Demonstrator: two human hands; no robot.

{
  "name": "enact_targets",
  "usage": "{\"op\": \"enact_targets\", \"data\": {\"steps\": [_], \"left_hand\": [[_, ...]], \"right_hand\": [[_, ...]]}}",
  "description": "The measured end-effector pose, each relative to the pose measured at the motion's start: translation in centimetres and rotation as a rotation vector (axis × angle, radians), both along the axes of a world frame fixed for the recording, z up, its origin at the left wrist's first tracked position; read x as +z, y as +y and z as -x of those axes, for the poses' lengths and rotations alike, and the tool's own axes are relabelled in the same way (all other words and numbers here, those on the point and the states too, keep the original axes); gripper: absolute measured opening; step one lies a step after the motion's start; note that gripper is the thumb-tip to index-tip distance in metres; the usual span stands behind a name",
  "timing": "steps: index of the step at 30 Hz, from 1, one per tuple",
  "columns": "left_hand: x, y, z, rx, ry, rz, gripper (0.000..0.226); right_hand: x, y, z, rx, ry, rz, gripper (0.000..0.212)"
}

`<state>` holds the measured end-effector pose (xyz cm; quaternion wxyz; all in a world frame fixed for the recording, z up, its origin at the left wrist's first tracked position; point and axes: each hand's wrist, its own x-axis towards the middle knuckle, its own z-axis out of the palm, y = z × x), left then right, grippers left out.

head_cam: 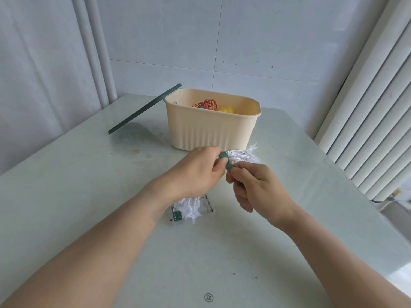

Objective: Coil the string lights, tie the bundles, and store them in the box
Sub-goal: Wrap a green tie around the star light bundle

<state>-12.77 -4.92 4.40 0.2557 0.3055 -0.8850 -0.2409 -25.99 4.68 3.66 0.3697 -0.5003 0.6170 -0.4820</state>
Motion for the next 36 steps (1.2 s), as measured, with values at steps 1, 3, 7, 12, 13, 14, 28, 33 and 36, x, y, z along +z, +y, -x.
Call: {"op": "enact_targets", "data": {"steps": [1,3,7,12,13,14,28,33,36], "left_hand": [[0.0,0.0,0.0,-0.001,0.006,0.003,0.032],[0.1,0.1,0.0,-0.015,0.032,-0.010,0.030],[0.6,0.4,-0.3,-0.121,0.056,-0.124,0.035],[1.0,0.7,-0.9,-0.188,-0.044,-0.194,0.034],[1.0,0.7,-1.0,-0.196,-0.070,-0.196,0.033],[1.0,0.7,-1.2,-0.201,-0.093,-0.200,0.032],[1.1,0.6,-1.4,-0.252,-0.113,-0.449,0.038],[0.8,0.3,-1.2,-0.261,0.002,-0.388,0.036],[0.8,0.1,-1.1,-0.260,0.043,-0.332,0.035]], "right_hand": [[0.0,0.0,-0.1,-0.004,-0.024,0.000,0.029],[0.1,0.1,-0.1,-0.024,-0.045,0.013,0.030],[0.1,0.1,0.0,-0.055,-0.023,0.049,0.032],[0.1,0.2,0.0,-0.033,-0.032,0.022,0.034],[0.1,0.2,0.0,-0.028,-0.024,0.009,0.034],[0.2,0.2,-0.1,-0.023,-0.019,-0.002,0.034],[0.2,0.3,0.1,0.085,0.042,0.008,0.036],[0.1,0.4,0.7,0.118,0.095,0.027,0.036],[-0.1,0.5,0.8,0.108,0.181,0.053,0.032]]}}
